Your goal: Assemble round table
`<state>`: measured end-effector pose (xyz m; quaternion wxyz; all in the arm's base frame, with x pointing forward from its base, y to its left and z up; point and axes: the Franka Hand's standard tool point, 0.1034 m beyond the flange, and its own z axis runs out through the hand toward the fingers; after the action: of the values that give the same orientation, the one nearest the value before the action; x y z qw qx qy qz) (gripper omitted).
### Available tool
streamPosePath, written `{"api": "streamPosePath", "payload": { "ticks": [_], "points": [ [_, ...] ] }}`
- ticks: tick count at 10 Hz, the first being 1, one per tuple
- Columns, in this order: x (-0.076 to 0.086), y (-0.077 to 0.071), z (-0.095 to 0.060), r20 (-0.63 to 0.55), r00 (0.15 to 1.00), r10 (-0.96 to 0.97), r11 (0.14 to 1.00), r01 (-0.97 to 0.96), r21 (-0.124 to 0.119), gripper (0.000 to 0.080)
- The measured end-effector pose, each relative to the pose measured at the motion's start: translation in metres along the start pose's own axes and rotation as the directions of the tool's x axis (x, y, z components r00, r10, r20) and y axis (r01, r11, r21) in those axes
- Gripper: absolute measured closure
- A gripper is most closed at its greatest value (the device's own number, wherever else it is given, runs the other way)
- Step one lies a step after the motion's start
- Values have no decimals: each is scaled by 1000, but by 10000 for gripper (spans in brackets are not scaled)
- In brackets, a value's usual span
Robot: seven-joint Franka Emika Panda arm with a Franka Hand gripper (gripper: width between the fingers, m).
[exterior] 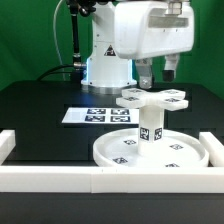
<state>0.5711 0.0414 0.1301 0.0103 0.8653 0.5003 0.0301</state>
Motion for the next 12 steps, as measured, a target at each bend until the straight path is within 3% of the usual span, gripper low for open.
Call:
{"api": "streamPosePath", "payload": {
  "ticks": [4,12],
  "points": [
    [-5,-2,4,17,969,-247,969,247,-6,150],
    [-12,-12,27,36,968,-249,968,248,23,150]
  ]
}}
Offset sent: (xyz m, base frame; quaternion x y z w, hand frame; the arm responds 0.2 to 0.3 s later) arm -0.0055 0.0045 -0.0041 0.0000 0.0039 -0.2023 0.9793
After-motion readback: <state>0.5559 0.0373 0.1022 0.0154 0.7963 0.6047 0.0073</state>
